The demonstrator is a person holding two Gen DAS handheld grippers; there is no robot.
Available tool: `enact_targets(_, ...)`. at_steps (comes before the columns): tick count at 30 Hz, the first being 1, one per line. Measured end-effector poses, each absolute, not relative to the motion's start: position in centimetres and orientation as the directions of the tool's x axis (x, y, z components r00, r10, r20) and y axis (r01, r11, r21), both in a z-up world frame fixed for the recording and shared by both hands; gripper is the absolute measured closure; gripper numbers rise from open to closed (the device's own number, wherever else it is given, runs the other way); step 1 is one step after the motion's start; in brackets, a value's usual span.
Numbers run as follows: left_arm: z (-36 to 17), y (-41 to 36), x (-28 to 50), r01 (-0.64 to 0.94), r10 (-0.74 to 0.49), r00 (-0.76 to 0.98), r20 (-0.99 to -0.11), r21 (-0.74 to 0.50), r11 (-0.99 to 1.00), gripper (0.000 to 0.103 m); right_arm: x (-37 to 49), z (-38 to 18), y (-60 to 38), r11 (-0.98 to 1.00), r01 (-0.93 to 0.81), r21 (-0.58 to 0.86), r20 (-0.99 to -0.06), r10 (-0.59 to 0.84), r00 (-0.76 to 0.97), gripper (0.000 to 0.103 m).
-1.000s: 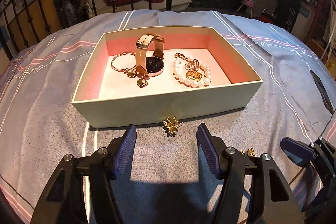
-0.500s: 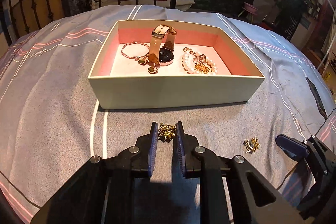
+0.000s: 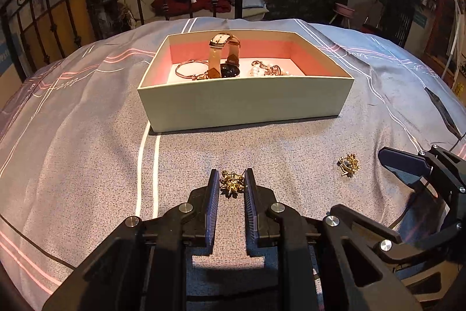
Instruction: Organize jewelry
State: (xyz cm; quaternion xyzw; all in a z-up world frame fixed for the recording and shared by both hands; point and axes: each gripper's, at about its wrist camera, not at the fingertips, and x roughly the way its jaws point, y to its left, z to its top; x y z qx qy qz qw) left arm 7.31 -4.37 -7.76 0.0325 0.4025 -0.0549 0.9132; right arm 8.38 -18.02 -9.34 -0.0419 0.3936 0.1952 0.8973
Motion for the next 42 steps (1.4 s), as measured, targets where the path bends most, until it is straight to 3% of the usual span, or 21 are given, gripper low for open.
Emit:
enact_targets(4,-7.8,-4.5,7.2,0.126,-0.067,0.674,-0.736,0.025,0.992,0.085,9.5,-9.1,-17.8,0.922,-0.379,0.085,-0.733,0.315,0.603,0.037)
enact_targets(16,-7.7,-3.9,6.9,0.121,-0.097,0.682,-0.724,-0.019,0.992,0.085,9.1,-9.5,-17.7,0.923,-0.375,0.084,-0.731,0.313,0.606,0.04)
enact_targets(18,-7.7,-3.7,6.8,0.12,-0.103,0.683,-0.723,-0.028,0.992,0.085,8.7,-9.5,-17.8,0.925,-0.37,0.081,-0.728,0.308,0.612,0.058)
enact_targets(19,-7.6,-3.7,6.8,0.12,-0.103,0.684,-0.722,-0.028,0.992,0.085,8.5,-9.4,-17.9,0.927,-0.366,0.084,-0.726,0.309,0.614,0.063)
enact_targets(21,-7.5,-3.7,6.6,0.121,-0.098,0.686,-0.721,-0.019,0.992,0.085,8.0,-9.4,-18.3,0.925,-0.367,0.099,-0.724,0.32,0.611,0.088)
enact_targets(24,-7.3,-3.7,6.4,0.119,-0.094,0.689,-0.719,-0.015,0.993,0.085,7.2,-9.2,-18.6,0.92,-0.375,0.117,-0.718,0.339,0.608,0.102)
enact_targets(36,-1.4,-2.6,10.8,0.102,-0.119,0.756,-0.644,-0.064,0.993,0.086,11.7,-3.5,-17.4,0.902,-0.418,0.106,-0.607,0.391,0.692,0.102)
enact_targets(42,-0.1,-3.0,15.4,0.101,-0.104,0.74,-0.664,-0.043,0.994,0.086,16.4,-1.9,-16.5,0.908,-0.41,0.087,-0.613,0.373,0.697,0.102)
